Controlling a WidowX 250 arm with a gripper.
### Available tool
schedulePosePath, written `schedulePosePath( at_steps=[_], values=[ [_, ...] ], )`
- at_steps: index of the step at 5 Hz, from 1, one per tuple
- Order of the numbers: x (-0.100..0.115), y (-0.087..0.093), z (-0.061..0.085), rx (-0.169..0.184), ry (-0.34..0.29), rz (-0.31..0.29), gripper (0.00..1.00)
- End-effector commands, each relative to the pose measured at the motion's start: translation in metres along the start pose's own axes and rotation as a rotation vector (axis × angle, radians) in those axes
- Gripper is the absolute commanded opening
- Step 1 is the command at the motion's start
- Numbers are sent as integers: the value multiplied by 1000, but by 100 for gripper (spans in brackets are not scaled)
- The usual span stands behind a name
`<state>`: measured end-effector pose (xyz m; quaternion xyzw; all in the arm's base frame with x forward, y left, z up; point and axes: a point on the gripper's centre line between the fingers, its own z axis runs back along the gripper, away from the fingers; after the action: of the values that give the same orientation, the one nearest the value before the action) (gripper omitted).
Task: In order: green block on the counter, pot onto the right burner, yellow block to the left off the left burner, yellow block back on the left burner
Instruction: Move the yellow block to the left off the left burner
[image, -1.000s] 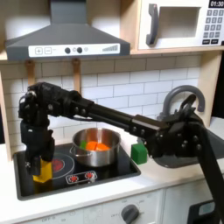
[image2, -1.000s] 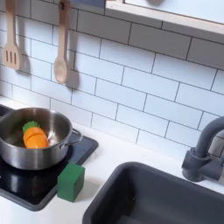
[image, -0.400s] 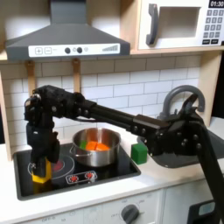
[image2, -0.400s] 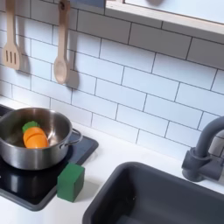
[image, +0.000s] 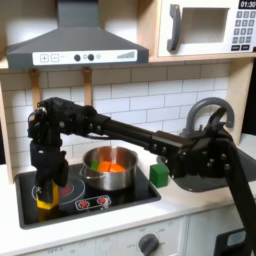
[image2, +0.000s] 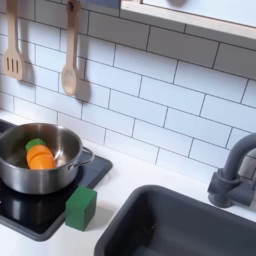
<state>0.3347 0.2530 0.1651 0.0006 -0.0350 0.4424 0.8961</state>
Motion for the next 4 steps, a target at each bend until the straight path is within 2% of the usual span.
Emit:
schedulePosePath(
  at_steps=[1, 2, 3, 4],
  values=[
    [1, 3, -6, -1, 27, 8, 100],
    [2, 3, -4, -3, 29, 7, 100],
    [4, 9, -11, 2, 47, 19, 100],
    [5, 8, -9, 1, 45, 14, 100]
  ],
)
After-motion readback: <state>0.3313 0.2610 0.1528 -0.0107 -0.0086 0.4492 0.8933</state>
